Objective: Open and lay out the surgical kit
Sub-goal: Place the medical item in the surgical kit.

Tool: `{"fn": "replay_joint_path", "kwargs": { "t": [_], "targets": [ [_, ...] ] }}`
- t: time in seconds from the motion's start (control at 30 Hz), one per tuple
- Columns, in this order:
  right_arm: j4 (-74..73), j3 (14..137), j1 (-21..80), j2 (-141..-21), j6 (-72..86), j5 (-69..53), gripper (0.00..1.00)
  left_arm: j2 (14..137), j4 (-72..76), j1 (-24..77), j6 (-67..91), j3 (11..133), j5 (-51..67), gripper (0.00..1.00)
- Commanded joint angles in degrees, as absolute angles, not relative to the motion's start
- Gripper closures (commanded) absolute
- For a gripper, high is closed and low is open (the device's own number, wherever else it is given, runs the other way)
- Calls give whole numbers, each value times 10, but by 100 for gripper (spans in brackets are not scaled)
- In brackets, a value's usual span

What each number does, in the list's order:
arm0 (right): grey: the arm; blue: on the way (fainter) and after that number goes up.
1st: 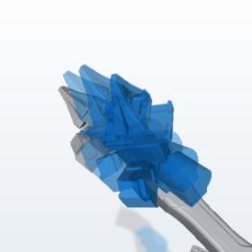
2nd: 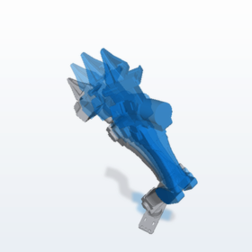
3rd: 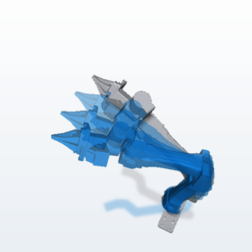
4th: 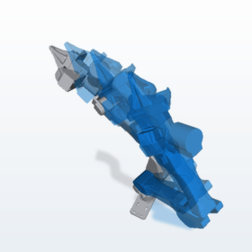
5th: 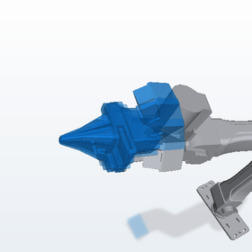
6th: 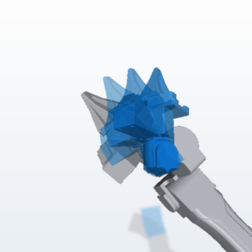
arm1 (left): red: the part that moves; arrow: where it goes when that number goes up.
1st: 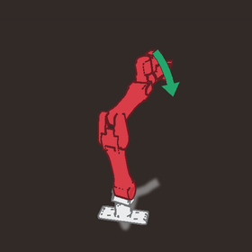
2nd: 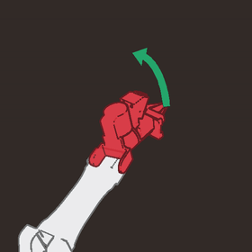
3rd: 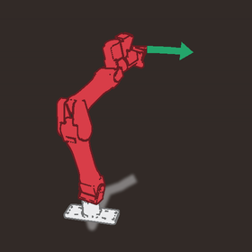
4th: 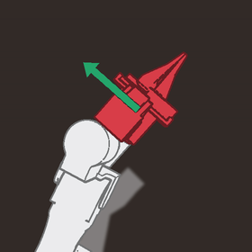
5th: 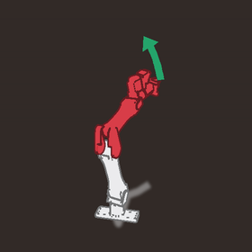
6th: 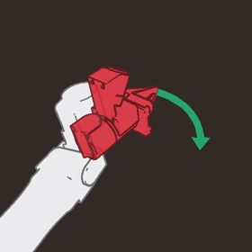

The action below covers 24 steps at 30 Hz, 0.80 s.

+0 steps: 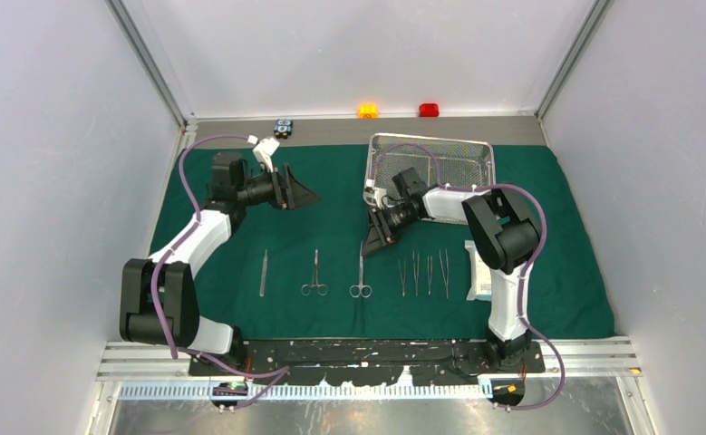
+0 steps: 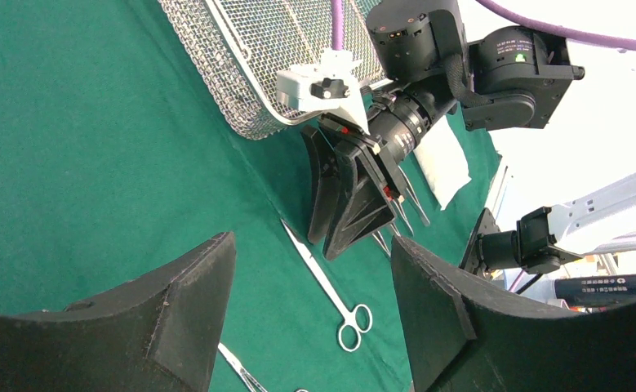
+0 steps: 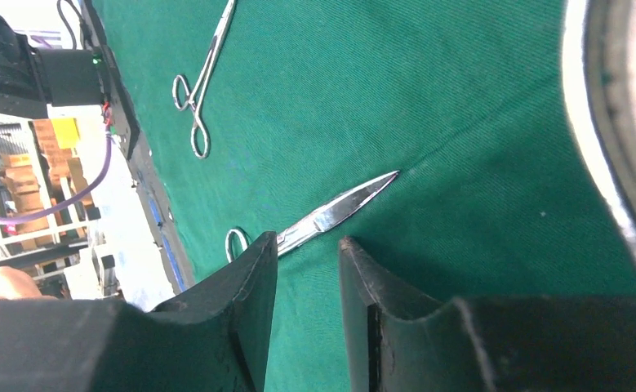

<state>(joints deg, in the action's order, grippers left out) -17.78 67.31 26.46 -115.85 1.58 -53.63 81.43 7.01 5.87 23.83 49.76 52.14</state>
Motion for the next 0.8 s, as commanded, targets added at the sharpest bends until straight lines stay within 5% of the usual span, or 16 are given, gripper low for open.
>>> {"fn": "replay_joint_path", "kwargs": {
  "t": [0.0,0.33,0.67,0.77],
  "targets": [
    [-204,693,265,-1125,3,-512,61,811,94,54,240,503,534,29],
    [-290,719,267,-1044,-78,-467,53,817,30,55,156,537,486,25],
    [-365,786,251,-949,-106,-293,46,814,-54,54,69,613,423,1],
    [-366,823,227,-952,-89,-241,45,821,-84,55,58,639,414,0]
  ]
}}
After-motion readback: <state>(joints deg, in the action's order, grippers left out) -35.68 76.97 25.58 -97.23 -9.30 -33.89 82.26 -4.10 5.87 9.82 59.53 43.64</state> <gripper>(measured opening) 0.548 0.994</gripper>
